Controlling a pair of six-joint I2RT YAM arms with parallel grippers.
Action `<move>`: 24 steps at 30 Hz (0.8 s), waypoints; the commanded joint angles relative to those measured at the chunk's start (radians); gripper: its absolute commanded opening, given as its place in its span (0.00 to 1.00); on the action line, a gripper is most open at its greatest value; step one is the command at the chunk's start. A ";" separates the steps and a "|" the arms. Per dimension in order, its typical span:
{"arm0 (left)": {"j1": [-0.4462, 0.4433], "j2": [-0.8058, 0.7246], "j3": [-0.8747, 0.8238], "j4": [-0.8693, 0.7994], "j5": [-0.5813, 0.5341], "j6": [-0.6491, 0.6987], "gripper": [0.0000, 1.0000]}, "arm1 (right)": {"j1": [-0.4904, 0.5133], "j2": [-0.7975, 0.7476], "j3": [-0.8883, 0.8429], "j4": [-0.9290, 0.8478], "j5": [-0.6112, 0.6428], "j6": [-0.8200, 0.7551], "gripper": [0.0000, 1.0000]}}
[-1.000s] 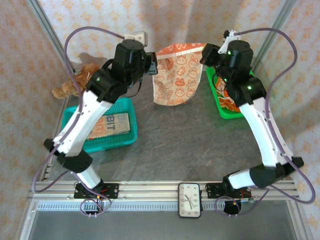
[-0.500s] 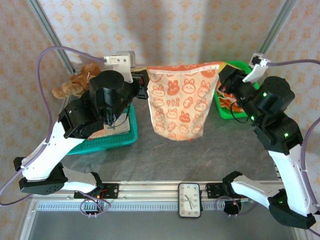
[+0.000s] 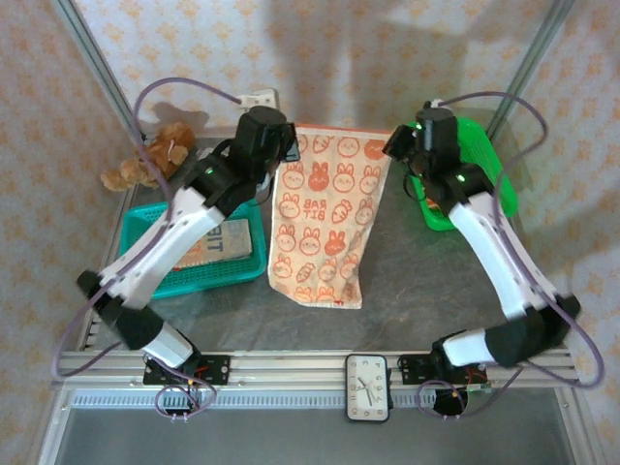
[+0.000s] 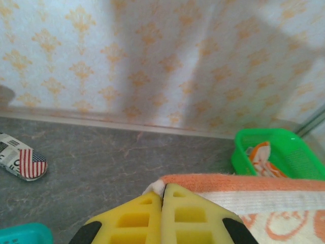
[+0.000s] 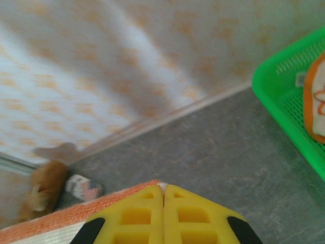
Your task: Fold and stack the towels
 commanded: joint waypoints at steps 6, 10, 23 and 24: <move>0.155 0.302 0.079 0.163 0.117 0.043 0.00 | -0.082 0.434 0.314 -0.009 -0.141 -0.026 0.00; 0.194 0.457 0.188 0.127 0.157 0.048 0.00 | -0.088 0.584 0.470 -0.069 -0.132 -0.064 0.00; 0.203 0.549 0.197 0.019 0.237 0.053 0.00 | -0.100 0.647 0.389 -0.107 -0.216 -0.025 0.00; 0.203 0.537 0.178 0.015 0.246 0.048 0.00 | -0.100 0.630 0.347 -0.088 -0.232 -0.016 0.00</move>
